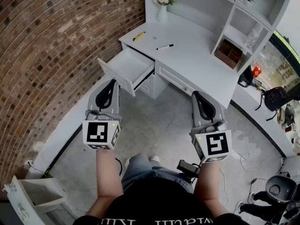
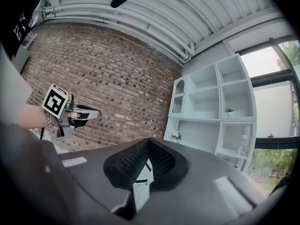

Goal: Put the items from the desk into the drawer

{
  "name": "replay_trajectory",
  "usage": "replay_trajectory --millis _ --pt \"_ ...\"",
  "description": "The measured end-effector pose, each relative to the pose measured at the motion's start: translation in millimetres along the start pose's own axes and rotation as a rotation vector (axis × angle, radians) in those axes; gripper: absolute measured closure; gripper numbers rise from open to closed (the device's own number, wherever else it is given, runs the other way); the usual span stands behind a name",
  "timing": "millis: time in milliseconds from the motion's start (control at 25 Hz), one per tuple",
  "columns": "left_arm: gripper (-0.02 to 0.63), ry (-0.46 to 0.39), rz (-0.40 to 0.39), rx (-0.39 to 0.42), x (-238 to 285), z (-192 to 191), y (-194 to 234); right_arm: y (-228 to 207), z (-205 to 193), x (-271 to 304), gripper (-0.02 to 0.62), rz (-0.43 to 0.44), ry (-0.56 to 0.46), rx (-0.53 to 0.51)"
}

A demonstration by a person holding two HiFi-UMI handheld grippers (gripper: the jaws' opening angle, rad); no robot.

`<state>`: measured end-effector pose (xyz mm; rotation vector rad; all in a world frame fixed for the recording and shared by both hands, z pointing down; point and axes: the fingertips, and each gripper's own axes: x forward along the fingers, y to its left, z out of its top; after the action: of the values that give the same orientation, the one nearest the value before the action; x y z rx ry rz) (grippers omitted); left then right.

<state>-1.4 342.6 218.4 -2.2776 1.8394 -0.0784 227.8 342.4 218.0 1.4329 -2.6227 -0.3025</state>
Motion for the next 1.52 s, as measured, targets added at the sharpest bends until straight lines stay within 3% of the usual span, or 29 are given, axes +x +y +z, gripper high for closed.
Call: replay_trajectory --millis 280,320,360,440,520,720,960,1520 --pt "0.606 0.008 -0.024 -0.017 -1 -3 -2 4 -1 1 0.595 0.002 -0.004 0.034" --pt "0.569 0.014 -0.038 -0.027 0 -4 -3 2 -2 2 0.595 -0.007 -0.003 0.044" --pt "0.479 0.022 -0.05 -0.038 1 -6 -3 0 -3 2 0.595 -0.017 -0.005 0.052" --pt "0.22 0.033 -0.052 -0.062 5 -8 -1 -3 -4 3 0.595 -0.034 -0.013 0.061" --pt "0.134 0.027 -0.029 -0.075 7 -8 6 -5 -3 5 0.595 -0.036 -0.017 0.062" --pt "0.12 0.021 0.009 -0.057 14 -9 22 -8 -5 17 0.595 -0.031 -0.016 0.063" --pt "0.12 0.022 -0.013 -0.05 39 -16 35 -16 -8 44 0.595 -0.043 -0.014 0.069" --pt "0.12 0.054 -0.03 -0.056 155 -57 107 -40 -19 187 0.595 -0.061 0.035 0.064"
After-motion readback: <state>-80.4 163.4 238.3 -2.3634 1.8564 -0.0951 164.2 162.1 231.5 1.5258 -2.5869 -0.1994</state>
